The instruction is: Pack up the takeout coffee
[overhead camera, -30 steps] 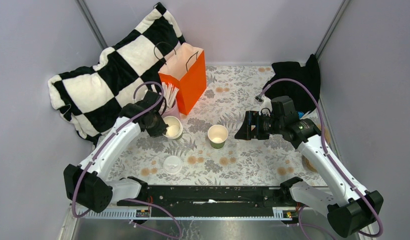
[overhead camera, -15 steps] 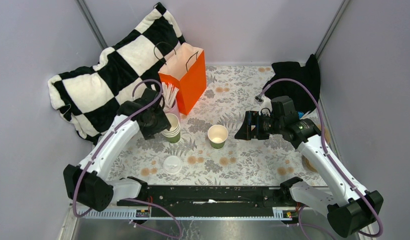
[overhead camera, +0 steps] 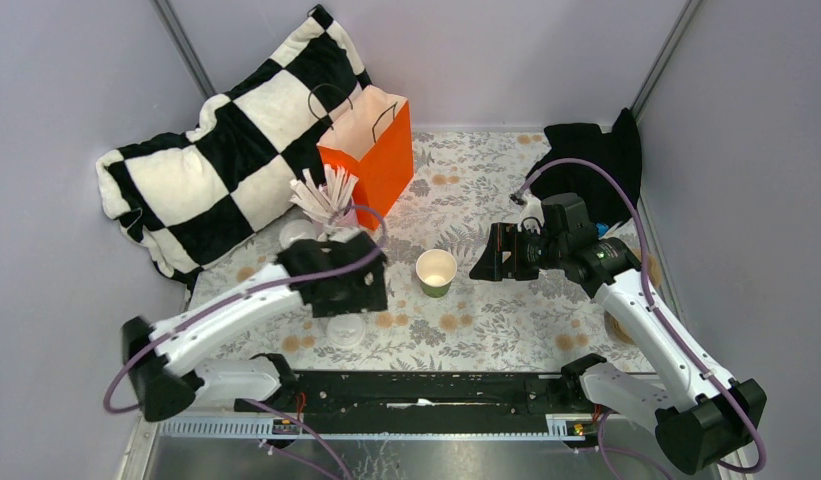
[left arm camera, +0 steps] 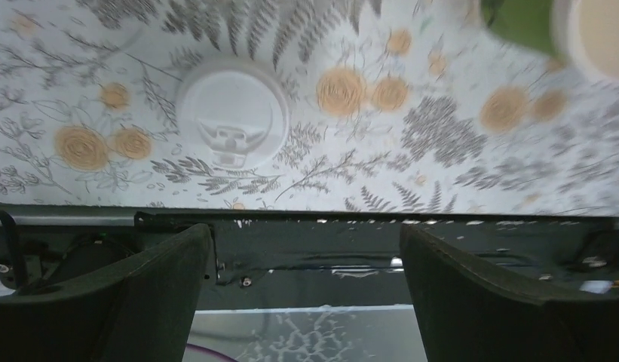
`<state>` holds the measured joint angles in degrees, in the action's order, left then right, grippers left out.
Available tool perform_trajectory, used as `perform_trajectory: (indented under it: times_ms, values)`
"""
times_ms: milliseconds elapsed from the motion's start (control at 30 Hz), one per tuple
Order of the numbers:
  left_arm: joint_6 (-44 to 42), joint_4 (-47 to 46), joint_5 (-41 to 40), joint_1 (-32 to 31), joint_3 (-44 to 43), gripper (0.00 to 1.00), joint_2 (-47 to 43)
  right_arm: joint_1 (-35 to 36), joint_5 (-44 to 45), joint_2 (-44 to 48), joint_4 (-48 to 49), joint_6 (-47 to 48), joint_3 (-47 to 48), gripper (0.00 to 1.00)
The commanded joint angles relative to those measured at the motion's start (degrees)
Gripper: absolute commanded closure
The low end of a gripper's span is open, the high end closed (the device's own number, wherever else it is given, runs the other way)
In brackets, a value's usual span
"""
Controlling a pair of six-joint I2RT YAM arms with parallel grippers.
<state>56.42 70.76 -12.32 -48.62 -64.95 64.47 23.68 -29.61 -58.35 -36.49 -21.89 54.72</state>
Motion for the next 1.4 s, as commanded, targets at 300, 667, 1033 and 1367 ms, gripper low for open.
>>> perform_trajectory:
  times_ms: [300,667,1033,1367]
  values:
    - [4.4,-12.6,-2.8,-5.4,18.6,0.01,8.4,0.2,-0.1,0.4,0.8,0.4,0.8,0.18]
    - [-2.4,-23.4,-0.7,5.0,23.8,0.01,9.3,0.2,-0.3,0.1,1.0,0.1,0.9,0.17]
    - [-2.9,-22.4,-1.6,5.0,22.8,0.01,11.4,0.2,0.0,0.1,0.7,0.2,1.0,0.17]
    - [-2.7,-23.3,-1.3,5.0,23.2,0.09,12.4,0.2,-0.2,-0.2,0.8,0.3,1.1,0.17]
